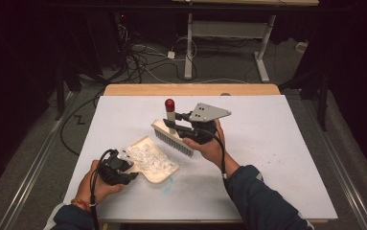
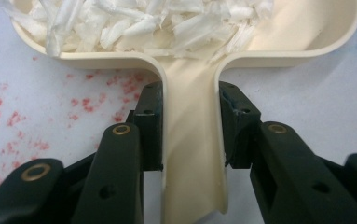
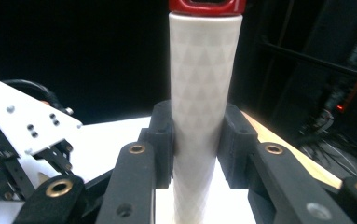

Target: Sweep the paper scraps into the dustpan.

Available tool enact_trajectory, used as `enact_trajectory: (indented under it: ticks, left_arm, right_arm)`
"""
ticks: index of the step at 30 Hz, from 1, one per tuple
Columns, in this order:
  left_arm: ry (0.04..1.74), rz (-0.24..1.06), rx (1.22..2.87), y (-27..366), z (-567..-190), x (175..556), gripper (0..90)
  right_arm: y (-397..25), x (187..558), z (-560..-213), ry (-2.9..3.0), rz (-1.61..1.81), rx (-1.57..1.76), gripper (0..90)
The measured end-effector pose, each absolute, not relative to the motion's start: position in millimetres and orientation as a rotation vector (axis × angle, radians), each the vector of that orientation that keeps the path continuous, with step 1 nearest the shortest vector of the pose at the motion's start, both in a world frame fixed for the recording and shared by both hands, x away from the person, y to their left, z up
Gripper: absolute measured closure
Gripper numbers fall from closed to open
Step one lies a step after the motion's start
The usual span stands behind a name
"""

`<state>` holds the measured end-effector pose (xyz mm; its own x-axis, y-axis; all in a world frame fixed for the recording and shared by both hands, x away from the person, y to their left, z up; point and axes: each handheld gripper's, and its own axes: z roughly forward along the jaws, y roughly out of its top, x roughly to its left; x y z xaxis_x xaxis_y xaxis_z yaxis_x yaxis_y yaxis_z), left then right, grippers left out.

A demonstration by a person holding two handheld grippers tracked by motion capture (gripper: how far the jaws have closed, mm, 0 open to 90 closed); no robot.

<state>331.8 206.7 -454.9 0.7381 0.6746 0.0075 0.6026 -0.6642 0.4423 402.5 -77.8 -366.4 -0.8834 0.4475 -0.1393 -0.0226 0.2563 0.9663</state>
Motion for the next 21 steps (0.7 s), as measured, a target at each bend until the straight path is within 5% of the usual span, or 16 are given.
enact_trajectory:
  ticks: [12,21]
  left_arm:
    - [1.027,0.22,2.52,219,-450,318,63.4]
    - [1.092,0.226,2.526,209,-455,310,63.4]
  right_arm:
    - [-110,378,-384,2.154,1.506,0.53,70.4]
    - [-88,340,-391,2.163,1.498,0.53,70.4]
